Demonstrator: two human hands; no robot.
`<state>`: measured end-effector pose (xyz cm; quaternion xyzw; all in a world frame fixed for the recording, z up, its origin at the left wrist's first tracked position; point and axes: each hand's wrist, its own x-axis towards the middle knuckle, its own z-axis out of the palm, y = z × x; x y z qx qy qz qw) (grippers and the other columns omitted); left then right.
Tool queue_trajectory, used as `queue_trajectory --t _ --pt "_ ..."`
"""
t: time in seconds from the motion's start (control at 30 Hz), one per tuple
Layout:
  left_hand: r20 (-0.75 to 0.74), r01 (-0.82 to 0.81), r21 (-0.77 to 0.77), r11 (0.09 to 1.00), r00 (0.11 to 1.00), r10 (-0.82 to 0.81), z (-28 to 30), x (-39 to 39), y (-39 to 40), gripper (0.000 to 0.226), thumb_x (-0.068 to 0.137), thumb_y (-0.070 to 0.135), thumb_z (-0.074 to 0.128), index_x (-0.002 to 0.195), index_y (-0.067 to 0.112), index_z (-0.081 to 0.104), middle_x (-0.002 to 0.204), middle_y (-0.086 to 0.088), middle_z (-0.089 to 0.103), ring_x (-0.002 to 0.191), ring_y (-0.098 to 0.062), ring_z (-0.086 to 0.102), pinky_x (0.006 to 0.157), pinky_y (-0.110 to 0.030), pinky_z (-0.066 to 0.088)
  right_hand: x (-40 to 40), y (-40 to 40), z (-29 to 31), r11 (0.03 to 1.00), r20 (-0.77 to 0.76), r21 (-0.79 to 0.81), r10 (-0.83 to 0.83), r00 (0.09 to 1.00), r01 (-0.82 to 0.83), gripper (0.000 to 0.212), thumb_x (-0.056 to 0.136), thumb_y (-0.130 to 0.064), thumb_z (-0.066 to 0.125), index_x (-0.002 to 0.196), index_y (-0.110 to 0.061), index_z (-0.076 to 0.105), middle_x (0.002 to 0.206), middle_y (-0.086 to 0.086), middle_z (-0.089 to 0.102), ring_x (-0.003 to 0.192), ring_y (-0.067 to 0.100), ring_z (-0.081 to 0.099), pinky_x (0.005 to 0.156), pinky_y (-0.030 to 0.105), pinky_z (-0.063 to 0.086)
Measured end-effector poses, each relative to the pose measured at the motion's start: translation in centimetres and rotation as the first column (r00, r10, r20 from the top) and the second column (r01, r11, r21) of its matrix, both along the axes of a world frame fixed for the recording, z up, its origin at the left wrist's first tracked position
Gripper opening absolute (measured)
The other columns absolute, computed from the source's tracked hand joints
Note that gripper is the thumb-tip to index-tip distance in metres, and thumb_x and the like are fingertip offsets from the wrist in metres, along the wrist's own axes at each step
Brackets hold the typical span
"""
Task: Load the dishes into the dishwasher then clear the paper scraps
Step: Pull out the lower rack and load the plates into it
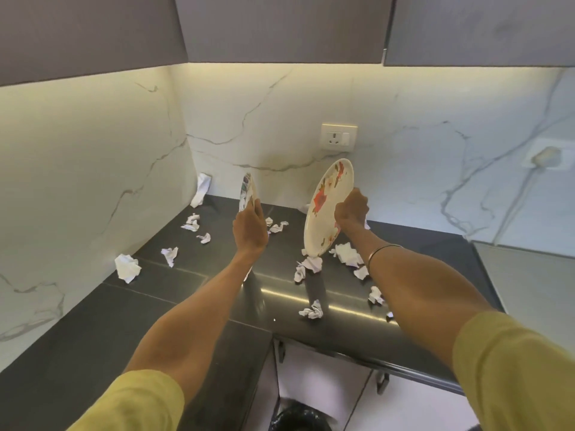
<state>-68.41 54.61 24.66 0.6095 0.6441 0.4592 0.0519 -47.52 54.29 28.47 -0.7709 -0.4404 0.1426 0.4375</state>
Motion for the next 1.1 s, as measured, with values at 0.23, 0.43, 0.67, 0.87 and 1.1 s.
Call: queue_trajectory --t 0.23,0.43,0.67,0.87,1.1 --pt "-0.014 0.042 0.047 0.998 0.999 -0.041 1.8 4.8 -4.3 0.046 0.108 0.028 0.026 0.102 0.001 0.062 0.091 -0.022 0.070 0.089 -0.046 0.063 0.081 -0.047 0.046 5.4 -6.7 1.1 0.999 0.083 0.030 0.040 0.996 -0.042 0.039 0.092 -0.015 0.065 0.128 -0.006 0.053 0.122 0.017 0.065 0.098 0.035 0.070 0.082 0.052 0.058" --pt "-0.031 0.061 -0.006 0.998 0.998 -0.061 1.6 9.2 -9.0 0.053 0.107 0.038 0.021 0.103 0.007 0.063 0.083 -0.018 0.070 0.080 -0.040 0.066 0.078 -0.048 0.053 9.2 -13.1 0.9 0.999 0.134 -0.016 0.041 0.990 -0.039 0.036 0.094 -0.005 0.059 0.129 0.000 0.051 0.124 0.020 0.062 0.105 0.038 0.066 0.086 0.050 0.057" --pt "-0.043 0.186 0.000 0.983 0.982 -0.185 1.4 14.2 -14.6 0.047 0.108 0.028 0.029 0.094 -0.002 0.062 0.079 -0.023 0.067 0.075 -0.041 0.062 0.063 -0.036 0.036 12.6 -18.9 0.1 1.000 0.138 -0.028 -0.002 0.990 0.006 0.033 0.091 -0.003 0.061 0.123 0.002 0.053 0.117 0.021 0.064 0.100 0.038 0.068 0.076 0.051 0.060" --pt "0.015 0.298 0.035 0.954 0.954 -0.298 1.9 17.5 -17.1 0.048 0.107 0.031 0.030 0.100 -0.002 0.064 0.081 -0.020 0.069 0.076 -0.038 0.066 0.069 -0.041 0.050 15.2 -23.1 -0.3 0.995 0.148 -0.038 -0.085 0.985 0.092 0.027 0.090 -0.002 0.058 0.117 0.001 0.056 0.110 0.019 0.067 0.094 0.037 0.069 0.072 0.048 0.061" --pt "0.015 0.467 0.065 0.882 0.883 -0.469 2.2 19.7 -20.6 0.051 0.107 0.038 0.029 0.090 0.002 0.062 0.078 -0.016 0.067 0.071 -0.037 0.065 0.070 -0.047 0.055 16.2 -30.5 0.1 0.965 0.108 -0.015 -0.257 0.960 0.260 0.034 0.094 -0.006 0.058 0.127 -0.002 0.052 0.119 0.016 0.064 0.103 0.035 0.067 0.082 0.046 0.058"
